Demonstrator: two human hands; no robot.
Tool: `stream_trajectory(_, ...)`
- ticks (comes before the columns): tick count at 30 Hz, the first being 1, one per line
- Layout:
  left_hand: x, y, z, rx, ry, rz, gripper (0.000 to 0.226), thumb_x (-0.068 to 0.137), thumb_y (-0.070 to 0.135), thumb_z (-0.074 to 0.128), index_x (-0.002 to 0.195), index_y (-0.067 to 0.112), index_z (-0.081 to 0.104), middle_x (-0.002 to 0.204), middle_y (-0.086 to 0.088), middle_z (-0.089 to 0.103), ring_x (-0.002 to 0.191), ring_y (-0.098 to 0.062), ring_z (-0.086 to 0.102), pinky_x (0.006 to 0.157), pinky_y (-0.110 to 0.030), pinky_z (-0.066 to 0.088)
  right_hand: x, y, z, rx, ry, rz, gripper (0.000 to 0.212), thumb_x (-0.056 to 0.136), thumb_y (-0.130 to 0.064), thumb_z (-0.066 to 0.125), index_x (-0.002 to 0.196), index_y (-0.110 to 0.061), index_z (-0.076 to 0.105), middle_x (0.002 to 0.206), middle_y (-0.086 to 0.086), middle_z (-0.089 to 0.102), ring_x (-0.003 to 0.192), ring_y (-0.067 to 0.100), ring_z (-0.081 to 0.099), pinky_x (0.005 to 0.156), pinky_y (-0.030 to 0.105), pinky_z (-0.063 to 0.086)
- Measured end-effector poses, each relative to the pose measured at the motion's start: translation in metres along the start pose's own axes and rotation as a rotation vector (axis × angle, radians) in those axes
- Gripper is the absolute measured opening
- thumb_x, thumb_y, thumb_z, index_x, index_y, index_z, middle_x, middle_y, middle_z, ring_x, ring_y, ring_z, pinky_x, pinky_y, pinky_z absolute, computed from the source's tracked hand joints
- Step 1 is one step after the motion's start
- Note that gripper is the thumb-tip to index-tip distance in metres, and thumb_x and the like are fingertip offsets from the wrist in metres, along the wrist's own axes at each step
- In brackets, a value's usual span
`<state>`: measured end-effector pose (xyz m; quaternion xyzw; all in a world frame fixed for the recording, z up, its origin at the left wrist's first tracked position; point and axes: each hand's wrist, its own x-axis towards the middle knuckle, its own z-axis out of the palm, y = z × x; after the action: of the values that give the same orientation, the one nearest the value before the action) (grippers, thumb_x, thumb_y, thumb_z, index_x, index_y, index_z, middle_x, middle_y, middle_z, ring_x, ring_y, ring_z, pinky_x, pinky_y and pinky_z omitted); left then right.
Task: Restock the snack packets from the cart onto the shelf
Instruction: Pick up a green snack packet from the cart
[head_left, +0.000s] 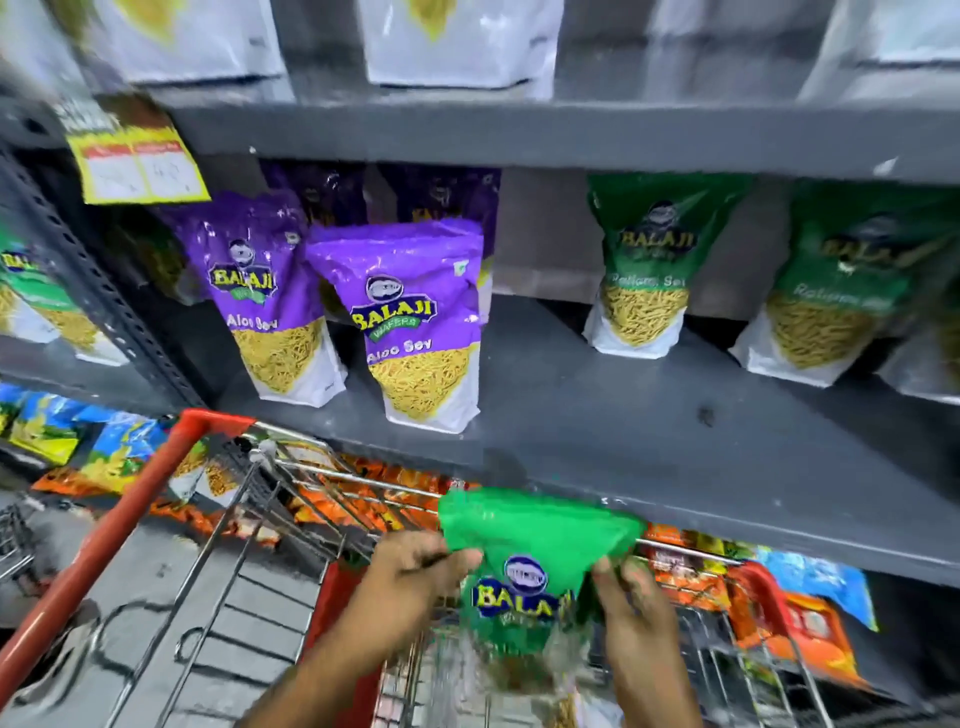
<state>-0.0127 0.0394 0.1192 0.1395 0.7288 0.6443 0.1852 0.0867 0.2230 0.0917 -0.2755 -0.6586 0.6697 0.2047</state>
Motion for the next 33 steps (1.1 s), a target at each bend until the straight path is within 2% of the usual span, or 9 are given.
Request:
stream_trajectory(3, 0.006, 0.069, 0.029, -0.125, -0.001, 0.186, 0.019, 0.082, 0.020, 0.073, 0.077, 0.002, 0.074, 0.066, 0.006, 0.071, 0.067, -0.009, 0.061, 0.069, -0.026, 0.049, 0.012, -0.070, -0.021, 0.110, 0.018, -0.198, 0.024, 0.090, -0.027, 0.054, 0.074, -0.012, 0.063, 0.073, -0.003, 0.064, 0.069, 0.006, 0.053, 0.061, 0.017, 0.043)
stream_trajectory(7, 0.047, 0.122, 0.066, -0.366, 0.101, 0.176, 0.022, 0.081, 0.033, 0.074, 0.082, 0.010, 0.074, 0.090, -0.012, 0.069, 0.087, -0.024, 0.056, 0.081, -0.051, 0.048, 0.049, -0.127, -0.038, 0.192, 0.109, -0.327, 0.024, 0.088, -0.033, 0.053, 0.079, -0.016, 0.065, 0.082, 0.004, 0.061, 0.079, 0.014, 0.050, 0.072, 0.034, 0.040)
stream_trajectory(10, 0.087, 0.142, 0.088, -0.456, 0.136, 0.149, 0.020, 0.091, 0.014, 0.063, 0.076, 0.015, 0.075, 0.090, -0.007, 0.074, 0.087, -0.020, 0.061, 0.081, -0.038, 0.048, 0.085, -0.143, -0.041, 0.194, 0.170, -0.324, 0.027, 0.082, -0.042, 0.054, 0.079, -0.020, 0.067, 0.083, 0.000, 0.064, 0.081, 0.016, 0.053, 0.075, 0.038, 0.043)
stream_trajectory(15, 0.138, 0.144, 0.108, -0.458, 0.167, 0.089, 0.018, 0.092, 0.014, 0.060, 0.078, 0.014, 0.072, 0.110, -0.019, 0.071, 0.105, -0.029, 0.064, 0.101, -0.056, 0.047, 0.137, -0.147, -0.040, 0.180, 0.225, -0.225, 0.028, 0.091, -0.028, 0.052, 0.067, -0.025, 0.067, 0.082, 0.017, 0.064, 0.077, 0.019, 0.050, 0.074, 0.043, 0.048)
stream_trajectory(20, 0.164, 0.133, 0.115, -0.443, 0.144, 0.077, 0.010, 0.091, 0.021, 0.062, 0.086, 0.015, 0.069, 0.113, -0.015, 0.070, 0.115, -0.033, 0.062, 0.104, -0.056, 0.044, 0.163, -0.138, -0.042, 0.157, 0.230, -0.175, 0.025, 0.094, -0.025, 0.049, 0.072, -0.025, 0.063, 0.091, 0.009, 0.066, 0.088, 0.024, 0.060, 0.089, 0.052, 0.050)
stream_trajectory(24, 0.157, 0.131, 0.115, -0.374, 0.093, 0.114, 0.017, 0.089, 0.028, 0.061, 0.094, 0.014, 0.070, 0.101, -0.005, 0.075, 0.099, -0.017, 0.070, 0.091, -0.036, 0.056, 0.159, -0.134, -0.042, 0.105, 0.210, -0.223, 0.024, 0.095, -0.026, 0.044, 0.084, -0.020, 0.066, 0.087, 0.004, 0.066, 0.083, 0.020, 0.059, 0.070, 0.037, 0.052)
stream_trajectory(27, 0.133, 0.117, 0.106, -0.289, 0.139, 0.220, 0.014, 0.096, 0.015, 0.054, 0.095, 0.012, 0.068, 0.084, 0.016, 0.072, 0.075, 0.010, 0.064, 0.069, -0.007, 0.050, 0.135, -0.116, -0.053, 0.038, 0.310, -0.321, 0.026, 0.095, -0.022, 0.049, 0.116, -0.011, 0.058, 0.107, -0.002, 0.061, 0.098, 0.009, 0.057, 0.083, 0.019, 0.046)
stream_trajectory(30, 0.097, 0.057, 0.084, -0.034, 0.166, 0.264, 0.018, 0.094, 0.019, 0.059, 0.101, 0.007, 0.069, 0.093, 0.005, 0.068, 0.082, 0.003, 0.059, 0.077, -0.012, 0.045, 0.088, -0.064, -0.074, -0.207, 0.236, -0.433, 0.014, 0.092, -0.020, 0.055, 0.100, -0.028, 0.063, 0.093, -0.021, 0.065, 0.087, -0.007, 0.057, 0.081, 0.006, 0.042)
stream_trajectory(33, 0.054, -0.037, 0.056, 0.161, 0.014, 0.063, 0.025, 0.088, 0.044, 0.061, 0.080, 0.022, 0.069, 0.076, 0.010, 0.065, 0.073, -0.004, 0.057, 0.072, -0.024, 0.048, 0.049, 0.010, -0.090, -0.456, -0.007, -0.244, 0.012, 0.089, -0.042, 0.053, 0.084, -0.039, 0.063, 0.083, -0.015, 0.070, 0.079, -0.003, 0.062, 0.070, 0.011, 0.049)
